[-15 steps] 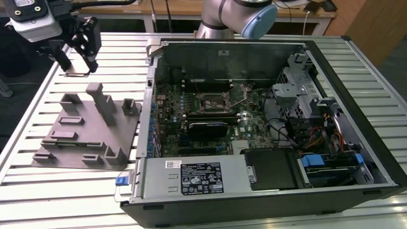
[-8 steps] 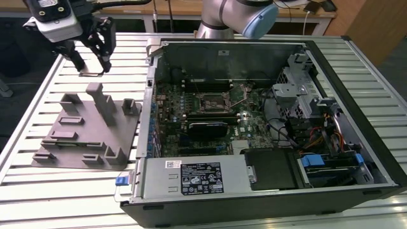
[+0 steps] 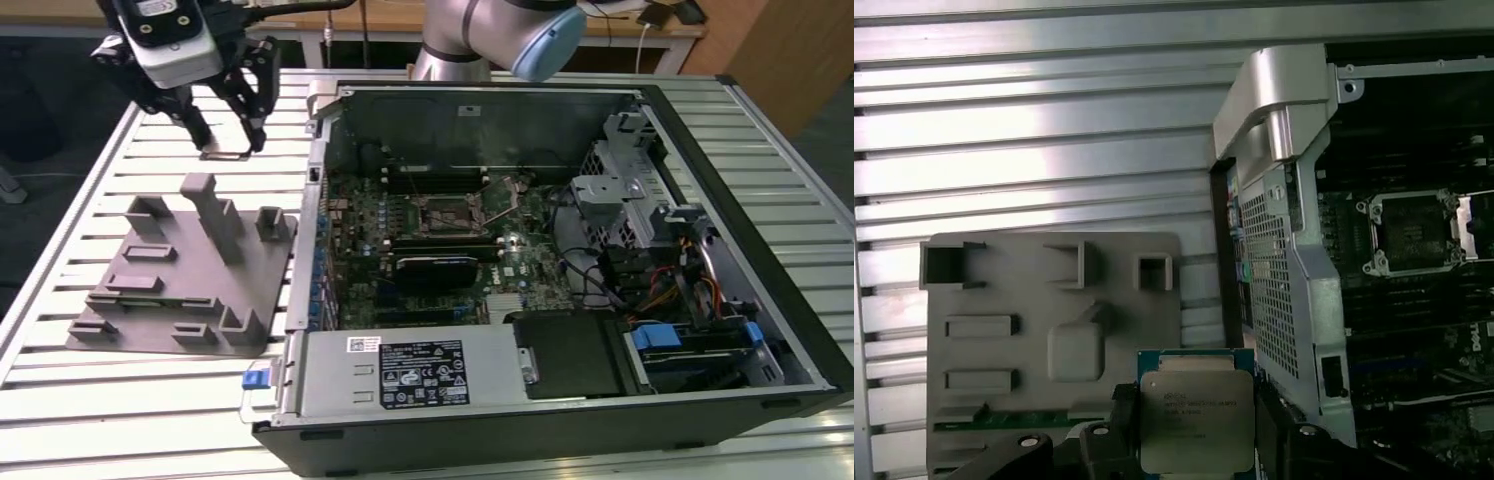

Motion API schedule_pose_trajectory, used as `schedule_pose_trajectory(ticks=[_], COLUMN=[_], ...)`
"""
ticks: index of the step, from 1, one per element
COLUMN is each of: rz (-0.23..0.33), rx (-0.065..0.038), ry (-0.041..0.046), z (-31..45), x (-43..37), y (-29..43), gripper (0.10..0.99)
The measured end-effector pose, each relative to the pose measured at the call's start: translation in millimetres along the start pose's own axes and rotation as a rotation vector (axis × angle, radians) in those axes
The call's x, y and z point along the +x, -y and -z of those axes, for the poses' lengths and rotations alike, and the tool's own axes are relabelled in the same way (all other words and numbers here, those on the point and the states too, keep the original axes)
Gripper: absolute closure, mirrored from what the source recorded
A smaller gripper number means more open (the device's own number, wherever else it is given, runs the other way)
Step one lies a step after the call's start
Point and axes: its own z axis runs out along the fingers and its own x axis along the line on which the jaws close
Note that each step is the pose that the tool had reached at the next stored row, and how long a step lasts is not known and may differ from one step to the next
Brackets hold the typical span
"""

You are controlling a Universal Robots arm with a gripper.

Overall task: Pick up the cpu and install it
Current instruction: 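Pick up the cpu and move it towards the insertion slot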

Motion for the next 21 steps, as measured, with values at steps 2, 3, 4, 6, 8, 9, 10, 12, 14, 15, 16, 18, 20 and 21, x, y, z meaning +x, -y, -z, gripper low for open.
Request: schedule_pose_trajectory(ticks=[2, 3, 4, 6, 8, 9, 10, 12, 14, 15, 16, 18, 20, 21], rz=[0.000, 0.000, 0.000, 0.000, 0.000, 0.000, 0.000, 0.000, 0.000, 0.000, 0.000, 0.000, 0.000, 0.000], rx=[0.000, 0.000, 0.000, 0.000, 0.000, 0.000, 0.000, 0.000, 0.000, 0.000, 0.000, 0.000, 0.000, 0.000], ry=[0.0000, 0.0000, 0.0000, -0.0001, -0.0001, -0.0001, -0.0001, -0.0002, -0.0002, -0.0002, -0.0003, -0.0004, -0.0003, -0.0004], z=[-0.6, -0.8, -1.1, -1.7, -2.4, -2.6, -2.9, -3.6, -4.3, -4.6, -4.9, -5.5, -6.2, -6.6], x=[-7.2, -11.0, -14.8, -23.0, -30.7, -34.6, -38.6, -47.0, -55.8, -59.9, -64.1, -72.4, -81.2, -86.0], y=[-0.8, -1.2, -1.6, -2.6, -3.4, -3.8, -4.3, -5.2, -6.2, -6.7, -7.1, -8.0, -9.1, -9.6], gripper=[0.541, 0.541, 0.541, 0.541, 0.541, 0.541, 0.541, 0.541, 0.541, 0.541, 0.541, 0.541, 0.541, 0.541])
